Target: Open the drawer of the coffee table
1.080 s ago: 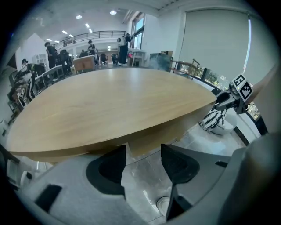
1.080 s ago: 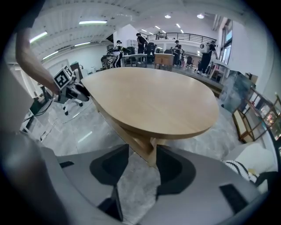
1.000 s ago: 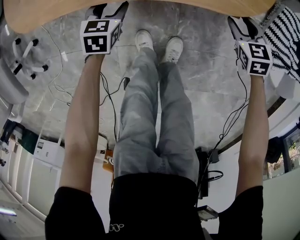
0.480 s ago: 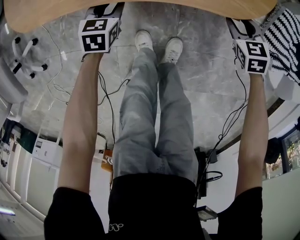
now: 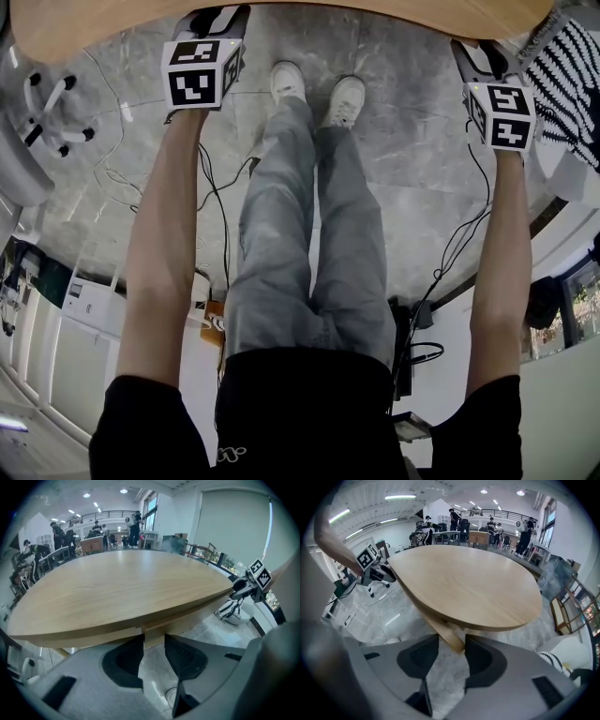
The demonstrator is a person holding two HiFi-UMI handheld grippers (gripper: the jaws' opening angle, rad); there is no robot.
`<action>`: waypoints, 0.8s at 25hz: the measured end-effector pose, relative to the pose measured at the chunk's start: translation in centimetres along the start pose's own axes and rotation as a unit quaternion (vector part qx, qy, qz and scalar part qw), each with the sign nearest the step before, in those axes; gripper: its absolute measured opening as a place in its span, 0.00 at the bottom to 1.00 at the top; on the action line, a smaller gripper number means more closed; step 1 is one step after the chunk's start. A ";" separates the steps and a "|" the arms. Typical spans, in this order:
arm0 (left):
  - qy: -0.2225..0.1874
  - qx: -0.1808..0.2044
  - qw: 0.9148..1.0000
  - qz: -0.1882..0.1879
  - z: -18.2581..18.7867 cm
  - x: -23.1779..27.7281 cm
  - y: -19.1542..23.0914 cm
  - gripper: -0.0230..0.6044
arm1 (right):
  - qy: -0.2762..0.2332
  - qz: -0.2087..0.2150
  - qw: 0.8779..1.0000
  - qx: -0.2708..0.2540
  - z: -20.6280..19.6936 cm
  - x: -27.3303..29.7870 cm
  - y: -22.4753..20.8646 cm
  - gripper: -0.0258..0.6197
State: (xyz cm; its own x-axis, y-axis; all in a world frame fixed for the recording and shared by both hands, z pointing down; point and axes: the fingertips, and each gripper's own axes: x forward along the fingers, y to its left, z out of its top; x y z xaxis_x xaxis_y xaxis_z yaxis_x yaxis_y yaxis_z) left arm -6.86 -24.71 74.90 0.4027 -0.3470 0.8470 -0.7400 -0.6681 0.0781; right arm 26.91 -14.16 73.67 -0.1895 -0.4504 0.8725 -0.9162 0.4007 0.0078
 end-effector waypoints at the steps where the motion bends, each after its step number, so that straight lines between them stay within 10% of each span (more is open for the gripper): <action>1: 0.001 0.000 1.000 0.000 -0.2 -0.2 -0.2 0.25 | 0.002 0.000 1.000 0.001 -0.2 -0.2 0.2 0.30; 20: 0.029 0.003 1.000 0.000 -4.7 -2.9 -2.0 0.25 | 0.036 -0.002 0.999 0.011 -3.6 -2.1 4.1 0.30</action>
State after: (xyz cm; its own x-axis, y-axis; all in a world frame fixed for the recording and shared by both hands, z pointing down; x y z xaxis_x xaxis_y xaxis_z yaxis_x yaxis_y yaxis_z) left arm -9.06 -19.25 74.79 0.3710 -0.3078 0.8761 -0.7359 -0.6729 0.0752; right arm 24.79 -8.72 73.67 -0.1601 -0.3936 0.9052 -0.9249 0.3803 0.0018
